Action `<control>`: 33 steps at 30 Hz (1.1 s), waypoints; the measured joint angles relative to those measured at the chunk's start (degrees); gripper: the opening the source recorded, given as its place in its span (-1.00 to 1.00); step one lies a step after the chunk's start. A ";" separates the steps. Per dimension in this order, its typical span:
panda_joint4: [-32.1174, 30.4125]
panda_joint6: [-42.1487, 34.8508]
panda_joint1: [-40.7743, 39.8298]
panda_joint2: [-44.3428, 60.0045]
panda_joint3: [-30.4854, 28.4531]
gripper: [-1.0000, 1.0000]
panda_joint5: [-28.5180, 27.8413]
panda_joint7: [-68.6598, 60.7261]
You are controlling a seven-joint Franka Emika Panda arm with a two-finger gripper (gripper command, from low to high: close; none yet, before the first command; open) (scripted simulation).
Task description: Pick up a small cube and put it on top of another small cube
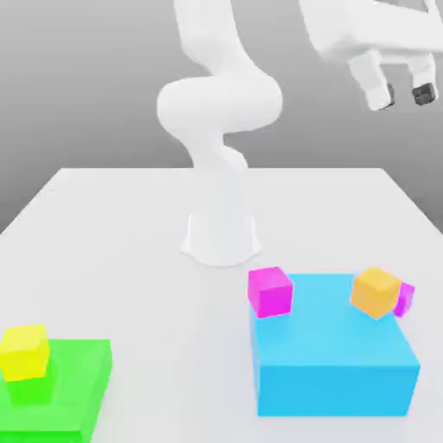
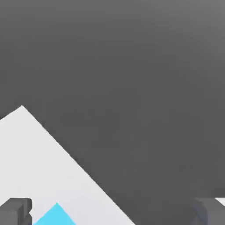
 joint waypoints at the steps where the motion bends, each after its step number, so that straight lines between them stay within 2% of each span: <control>1: -0.57 0.65 1.39 1.20 0.05 0.00 0.53 -2.19; 11: -6.32 7.32 13.28 12.97 2.68 0.00 4.17 -22.89; 17: -9.90 11.70 18.61 19.63 5.81 0.00 3.20 -33.03; 22: -13.01 15.60 23.21 24.83 7.92 0.00 -1.43 -38.80; 27: -15.58 19.55 26.51 29.83 7.74 0.00 -10.46 -40.46; 33: -14.23 26.12 27.92 37.84 5.81 0.00 -14.00 -38.92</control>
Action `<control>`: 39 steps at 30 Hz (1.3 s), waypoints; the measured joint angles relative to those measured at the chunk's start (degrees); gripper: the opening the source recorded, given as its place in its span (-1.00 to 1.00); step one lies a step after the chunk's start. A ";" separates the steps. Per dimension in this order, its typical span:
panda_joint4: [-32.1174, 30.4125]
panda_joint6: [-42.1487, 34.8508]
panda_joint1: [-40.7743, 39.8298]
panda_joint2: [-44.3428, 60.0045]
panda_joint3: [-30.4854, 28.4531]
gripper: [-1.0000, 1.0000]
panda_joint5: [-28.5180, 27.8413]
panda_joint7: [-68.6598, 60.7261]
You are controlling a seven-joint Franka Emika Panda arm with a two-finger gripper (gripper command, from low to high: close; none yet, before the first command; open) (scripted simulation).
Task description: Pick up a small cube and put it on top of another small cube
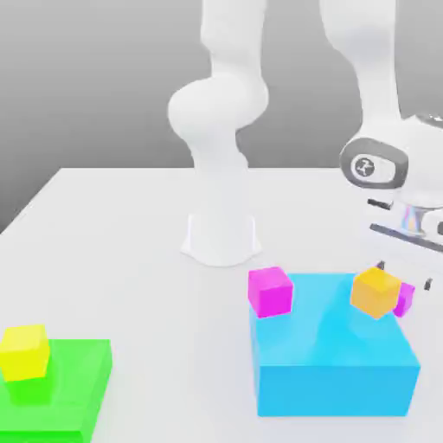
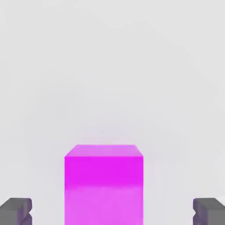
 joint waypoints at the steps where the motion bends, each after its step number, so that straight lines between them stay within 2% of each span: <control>1: 0.26 1.11 0.03 1.44 -0.09 0.00 -0.24 0.20; 3: 0.72 3.41 0.12 4.38 -0.18 0.00 -0.31 0.38; 4: 0.88 4.23 0.15 5.42 -0.19 -1.00 -0.30 0.43; 11: 0.89 4.14 0.18 5.46 -0.24 -1.00 -0.39 0.50; 18: -0.73 -3.04 -0.50 -3.64 0.71 -1.00 0.71 -0.48; 28: 0.37 -16.66 -5.18 -14.91 0.16 -1.00 10.48 -9.77; 33: 1.93 -23.91 -8.26 -20.55 -2.16 -1.00 9.53 -11.04; 39: 3.70 -32.26 -13.21 -27.74 -4.93 -1.00 4.62 -9.91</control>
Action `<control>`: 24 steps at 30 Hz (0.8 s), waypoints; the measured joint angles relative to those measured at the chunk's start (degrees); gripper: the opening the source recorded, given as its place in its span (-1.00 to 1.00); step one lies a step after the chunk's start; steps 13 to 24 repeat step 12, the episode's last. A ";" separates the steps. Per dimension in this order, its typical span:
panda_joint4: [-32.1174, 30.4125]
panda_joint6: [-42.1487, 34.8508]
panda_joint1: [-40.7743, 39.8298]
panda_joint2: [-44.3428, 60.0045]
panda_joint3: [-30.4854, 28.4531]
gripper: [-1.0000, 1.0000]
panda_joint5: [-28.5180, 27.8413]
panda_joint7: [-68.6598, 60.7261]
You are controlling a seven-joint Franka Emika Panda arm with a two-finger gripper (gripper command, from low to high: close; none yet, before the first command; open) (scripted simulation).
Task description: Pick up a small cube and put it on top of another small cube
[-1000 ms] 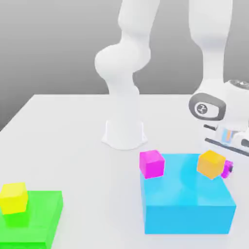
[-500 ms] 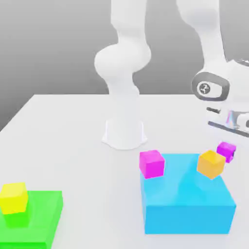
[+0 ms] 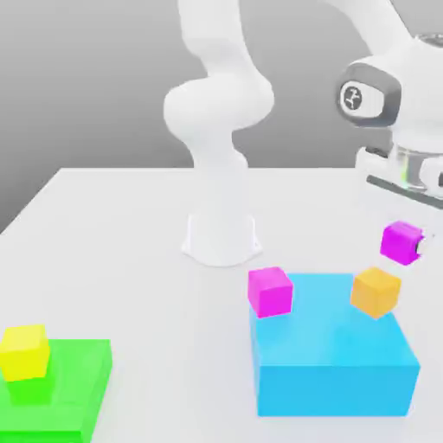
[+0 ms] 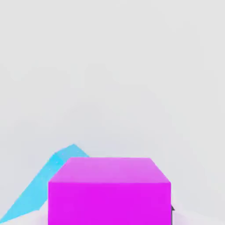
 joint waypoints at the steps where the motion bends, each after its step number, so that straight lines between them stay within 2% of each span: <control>1: 0.28 -1.32 -0.94 -1.17 -0.37 -1.00 -1.03 0.35; 3: 0.11 -0.95 -2.02 -1.13 -0.84 -1.00 -2.15 0.68; 6: -1.46 5.10 -2.18 3.30 -1.18 -1.00 -2.18 0.53; 7: -1.98 7.16 -2.15 4.83 -1.28 1.00 -2.16 0.49; 24: -1.98 7.16 -2.15 4.83 -1.28 1.00 -2.16 0.49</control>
